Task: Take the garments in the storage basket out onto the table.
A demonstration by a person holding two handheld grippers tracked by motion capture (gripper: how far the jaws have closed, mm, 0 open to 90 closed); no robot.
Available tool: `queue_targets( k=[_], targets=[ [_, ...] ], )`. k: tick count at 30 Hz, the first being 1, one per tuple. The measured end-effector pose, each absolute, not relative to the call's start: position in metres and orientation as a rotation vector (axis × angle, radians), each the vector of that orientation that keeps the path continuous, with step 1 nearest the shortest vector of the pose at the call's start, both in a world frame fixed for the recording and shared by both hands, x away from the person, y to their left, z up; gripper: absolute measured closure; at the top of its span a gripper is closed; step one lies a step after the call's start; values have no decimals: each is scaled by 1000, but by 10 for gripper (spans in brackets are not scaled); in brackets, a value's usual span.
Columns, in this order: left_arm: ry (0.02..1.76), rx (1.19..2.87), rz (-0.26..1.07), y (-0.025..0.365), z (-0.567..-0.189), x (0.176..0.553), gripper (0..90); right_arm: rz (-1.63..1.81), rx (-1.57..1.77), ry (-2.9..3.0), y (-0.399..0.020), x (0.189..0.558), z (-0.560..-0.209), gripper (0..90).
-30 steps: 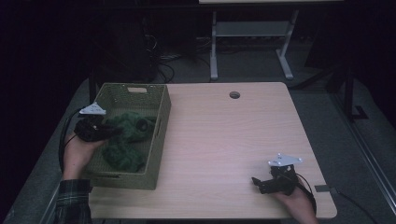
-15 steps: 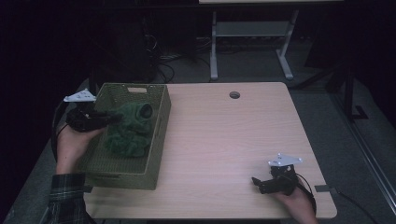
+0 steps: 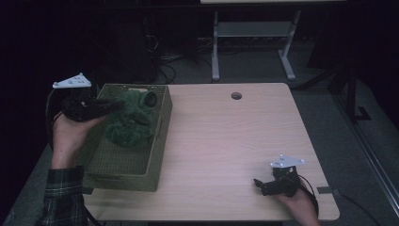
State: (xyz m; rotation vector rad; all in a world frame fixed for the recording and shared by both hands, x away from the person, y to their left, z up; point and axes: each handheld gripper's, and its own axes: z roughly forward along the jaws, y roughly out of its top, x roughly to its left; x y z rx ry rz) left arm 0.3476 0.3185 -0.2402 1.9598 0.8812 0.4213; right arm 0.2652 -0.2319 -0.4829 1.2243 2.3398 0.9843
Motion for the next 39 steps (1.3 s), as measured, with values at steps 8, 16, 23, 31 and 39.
queue_targets(
  k=[8, 16, 23, 31, 39],
  targets=[
    [807, 1944, 395, 294, -219, 347, 816, 984, 1223, 2340, -232, 265, -483, 8],
    [738, 1943, 397, 267, -201, 347, 816, 984, 1225, 2340, -232, 265, -483, 8],
    [672, 1941, 396, 244, -188, 347, 817, 984, 1226, 2339, -232, 265, -483, 8],
    [624, 1948, 364, 215, -187, 350, 818, 983, 1228, 2340, -232, 265, -483, 8],
    [576, 1978, 321, 178, -199, 355, 818, 984, 1228, 2339, -232, 265, -483, 8]
  ],
)
